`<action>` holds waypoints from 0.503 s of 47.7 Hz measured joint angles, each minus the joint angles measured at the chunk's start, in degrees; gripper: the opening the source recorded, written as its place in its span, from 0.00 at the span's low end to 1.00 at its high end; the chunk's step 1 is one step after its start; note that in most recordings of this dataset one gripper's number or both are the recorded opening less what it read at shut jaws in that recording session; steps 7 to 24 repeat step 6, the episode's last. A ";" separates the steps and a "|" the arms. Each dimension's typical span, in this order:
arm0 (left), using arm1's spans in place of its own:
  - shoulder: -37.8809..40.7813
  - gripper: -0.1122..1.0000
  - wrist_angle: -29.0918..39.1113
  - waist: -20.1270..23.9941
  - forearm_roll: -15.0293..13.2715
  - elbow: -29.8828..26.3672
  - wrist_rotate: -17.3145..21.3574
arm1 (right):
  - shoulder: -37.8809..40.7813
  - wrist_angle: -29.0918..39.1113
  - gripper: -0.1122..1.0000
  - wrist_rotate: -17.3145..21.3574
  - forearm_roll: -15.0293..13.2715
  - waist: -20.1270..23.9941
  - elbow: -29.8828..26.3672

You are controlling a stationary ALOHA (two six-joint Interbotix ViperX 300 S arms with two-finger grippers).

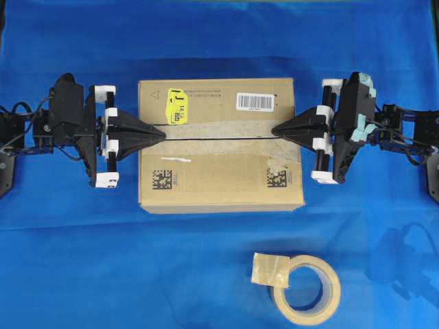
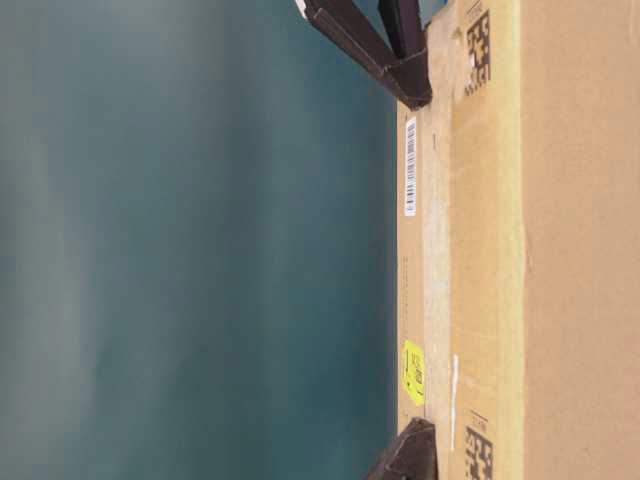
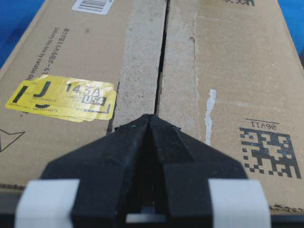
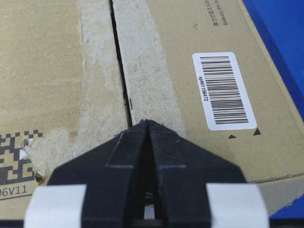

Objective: Close the cardboard box.

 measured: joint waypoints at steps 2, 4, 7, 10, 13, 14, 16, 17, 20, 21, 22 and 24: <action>0.00 0.10 0.00 0.00 0.00 -0.09 0.00 | 0.00 0.00 0.10 0.00 0.00 0.00 0.00; -0.09 0.10 0.00 0.00 0.00 0.00 0.00 | -0.09 -0.09 0.10 0.00 0.00 0.00 0.09; 0.00 0.10 0.00 0.00 0.00 -0.09 0.00 | 0.00 0.00 0.10 0.00 0.00 0.00 0.09; 0.00 0.10 0.00 0.00 0.00 -0.09 0.00 | 0.00 0.00 0.10 0.00 0.00 0.00 0.09; 0.00 0.10 0.00 0.00 0.00 -0.09 0.00 | 0.00 0.00 0.10 0.00 0.00 0.00 0.09; 0.00 0.10 0.00 0.00 0.00 -0.09 0.00 | 0.00 0.00 0.10 0.00 0.00 0.00 0.09; 0.00 0.10 0.00 0.00 0.00 -0.09 0.00 | 0.00 0.00 0.10 0.00 0.00 0.00 0.09; 0.00 0.10 0.00 0.00 0.00 -0.09 0.00 | 0.00 0.00 0.10 0.00 0.00 0.00 0.09; 0.00 0.10 0.00 0.00 0.00 -0.09 0.00 | 0.00 0.00 0.10 0.00 0.00 0.00 0.09; 0.00 0.10 0.00 0.00 0.00 -0.09 0.00 | 0.00 0.00 0.10 0.00 0.00 0.00 0.09; 0.00 0.10 0.00 0.00 0.00 -0.09 0.00 | 0.00 0.00 0.10 0.00 0.00 0.00 0.09; 0.00 0.10 0.00 0.00 0.00 -0.09 0.00 | 0.00 0.00 0.10 0.00 0.00 0.00 0.09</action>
